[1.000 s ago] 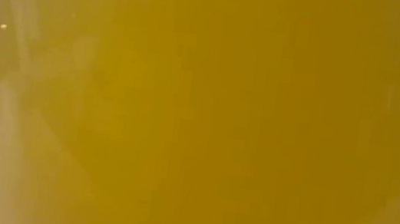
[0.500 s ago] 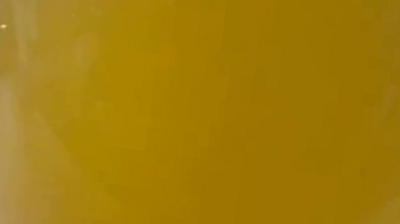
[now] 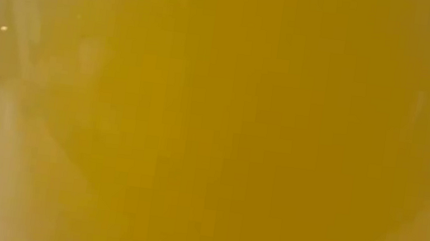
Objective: Pick & Place Food Item
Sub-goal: Put the green noodle pack into the left transparent bin, then put the brown seasoning bottle into the right transparent bin
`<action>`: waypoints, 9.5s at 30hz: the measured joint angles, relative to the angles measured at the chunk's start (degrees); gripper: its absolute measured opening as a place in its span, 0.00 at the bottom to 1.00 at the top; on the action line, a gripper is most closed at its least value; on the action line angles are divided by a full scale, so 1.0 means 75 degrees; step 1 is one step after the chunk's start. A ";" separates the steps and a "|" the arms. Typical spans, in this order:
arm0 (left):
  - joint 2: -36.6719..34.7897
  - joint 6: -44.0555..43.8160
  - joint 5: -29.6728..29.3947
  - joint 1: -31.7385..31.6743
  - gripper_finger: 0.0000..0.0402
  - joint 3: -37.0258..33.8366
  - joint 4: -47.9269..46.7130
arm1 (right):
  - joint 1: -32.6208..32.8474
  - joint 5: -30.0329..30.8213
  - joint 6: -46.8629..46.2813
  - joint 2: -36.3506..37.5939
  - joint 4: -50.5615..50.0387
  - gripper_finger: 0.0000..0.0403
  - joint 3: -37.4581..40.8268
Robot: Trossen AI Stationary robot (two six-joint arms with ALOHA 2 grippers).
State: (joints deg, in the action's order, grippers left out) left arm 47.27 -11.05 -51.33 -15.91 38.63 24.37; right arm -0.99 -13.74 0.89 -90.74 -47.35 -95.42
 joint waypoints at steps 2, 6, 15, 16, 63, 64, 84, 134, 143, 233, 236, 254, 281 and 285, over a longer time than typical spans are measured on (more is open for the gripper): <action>0.0028 -0.0009 -0.0162 -0.0131 0.42 -0.0008 -0.0065 | 0.0167 0.0014 0.0008 -0.0593 -0.0040 0.00 -0.0714; 0.0051 0.0140 -0.0816 -0.0247 0.42 -0.0005 -0.0476 | 0.0343 -0.0048 0.0088 -0.1873 -0.0397 0.00 -0.2345; 0.0049 0.0302 -0.3179 -0.0249 0.42 -0.0002 -0.2719 | 0.0613 -0.0591 0.0001 -0.3858 -0.0887 0.00 -0.4891; 0.0047 0.0303 -0.3320 -0.0249 0.42 -0.0002 -0.3073 | 0.0628 -0.0749 -0.0156 -0.3850 -0.0780 0.00 -0.4736; 0.0118 -0.1201 -0.1891 -0.0523 0.42 -0.0772 -0.4049 | 0.0558 -0.0961 -0.0807 -0.7072 0.4126 0.00 -0.5114; 0.0118 -0.1201 -0.1889 -0.0523 0.42 -0.0772 -0.4049 | 0.0559 -0.0965 -0.0831 -0.7156 0.4261 0.00 -0.5137; 0.0118 -0.1198 -0.1673 -0.0521 0.42 -0.0769 -0.4049 | 0.0710 -0.0741 -0.0344 -0.7195 0.4017 0.00 -0.5129; -0.1416 -0.1980 0.6143 0.2323 0.48 -0.0075 -0.5799 | -0.0242 -0.3196 0.0691 -0.1281 -0.3468 0.30 -0.5134; 0.0505 -0.4306 0.6354 0.5305 0.42 0.2221 -1.0167 | -0.0241 -0.1900 0.0163 0.0190 -0.3907 0.30 -0.5131; 0.1803 -0.5933 0.4316 0.7278 0.21 0.2602 -1.1571 | 0.0032 -0.1556 -0.0128 0.0732 -0.4182 0.30 -0.5129; 0.1956 -0.5804 0.4702 0.7139 0.16 0.2477 -1.1461 | 0.0032 -0.1557 -0.0128 0.0732 -0.4205 0.30 -0.5129; 0.2633 -0.6196 0.4905 0.7028 0.03 0.1350 -1.0375 | 0.0032 -0.1562 -0.0324 0.0752 -0.4238 0.30 -0.5131; -0.0069 -0.2301 -0.0406 0.6985 0.22 0.1701 -0.4555 | 0.0073 -0.0532 -0.0581 0.1175 -0.5212 0.30 -0.5129; 0.0017 0.1631 -0.1119 0.6520 0.30 0.1702 -0.1157 | 0.0073 0.0136 -0.0991 0.1785 -0.4881 0.30 -0.5130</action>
State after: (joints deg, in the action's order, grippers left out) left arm 47.40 1.18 -59.72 32.99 51.40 15.69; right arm -0.45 -12.72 -6.55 -77.36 -83.96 -133.90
